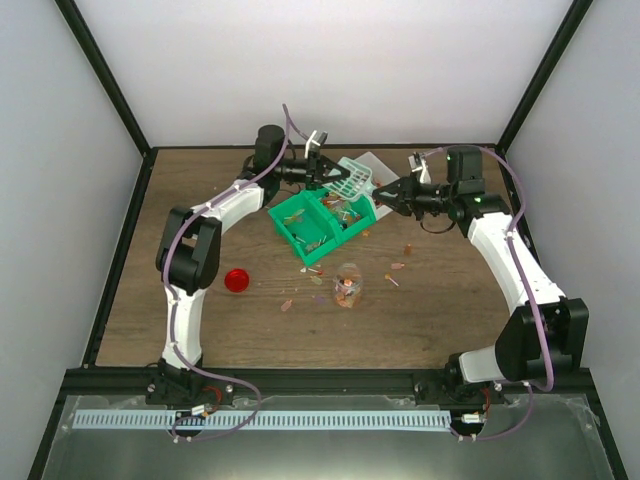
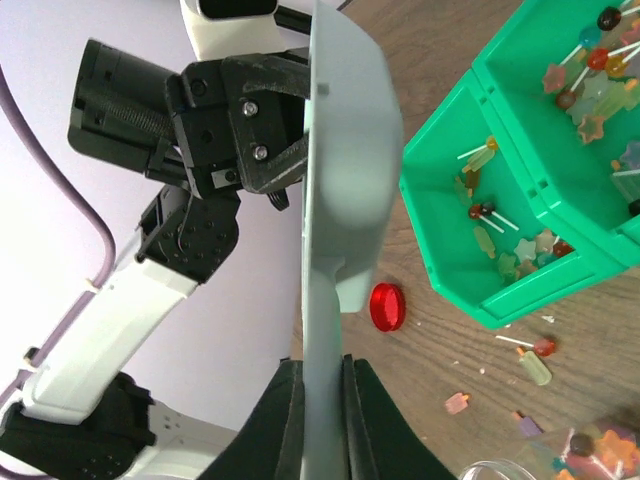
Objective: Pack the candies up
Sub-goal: Adjust the spatula.
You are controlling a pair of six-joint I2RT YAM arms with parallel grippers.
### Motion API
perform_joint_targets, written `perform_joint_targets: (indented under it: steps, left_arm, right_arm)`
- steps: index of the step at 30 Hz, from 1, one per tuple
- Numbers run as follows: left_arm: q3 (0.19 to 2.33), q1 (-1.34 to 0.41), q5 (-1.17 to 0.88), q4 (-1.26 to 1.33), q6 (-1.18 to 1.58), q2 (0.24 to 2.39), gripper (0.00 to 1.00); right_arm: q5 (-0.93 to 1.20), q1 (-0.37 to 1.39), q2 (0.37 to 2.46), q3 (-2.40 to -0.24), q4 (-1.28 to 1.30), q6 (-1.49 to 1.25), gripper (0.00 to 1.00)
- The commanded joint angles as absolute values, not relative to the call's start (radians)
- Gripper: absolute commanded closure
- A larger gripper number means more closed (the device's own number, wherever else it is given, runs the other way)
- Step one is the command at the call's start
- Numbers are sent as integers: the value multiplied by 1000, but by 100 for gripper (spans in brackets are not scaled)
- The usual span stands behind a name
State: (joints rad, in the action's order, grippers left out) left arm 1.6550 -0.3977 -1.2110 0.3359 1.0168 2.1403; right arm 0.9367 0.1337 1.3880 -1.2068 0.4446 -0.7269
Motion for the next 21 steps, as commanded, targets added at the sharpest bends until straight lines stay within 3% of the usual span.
perform_joint_targets:
  steps: [1,5,10,15,21]
  left_arm:
    - [1672,-396,-1239,368,1001,2154,89]
    - [1668,-382,-1194,326,991,2153,58]
    - [1631,-330,-1092,259,979,2139,43]
    - [1688,-319,-723,-202,693,2062,41]
    - [1698,-410,-294,-488,677,2023,39]
  right_arm:
    - [957,127,1377,-1226,452,-714,99]
    - [973,119,1376,-1211,425,-756,99]
    - [1005,45,1357,-1159,317,-923,99]
    - [914,-52,1373,-1165,350,-1064,99]
    - [795,-50,1560,-1404,625,-1039,99]
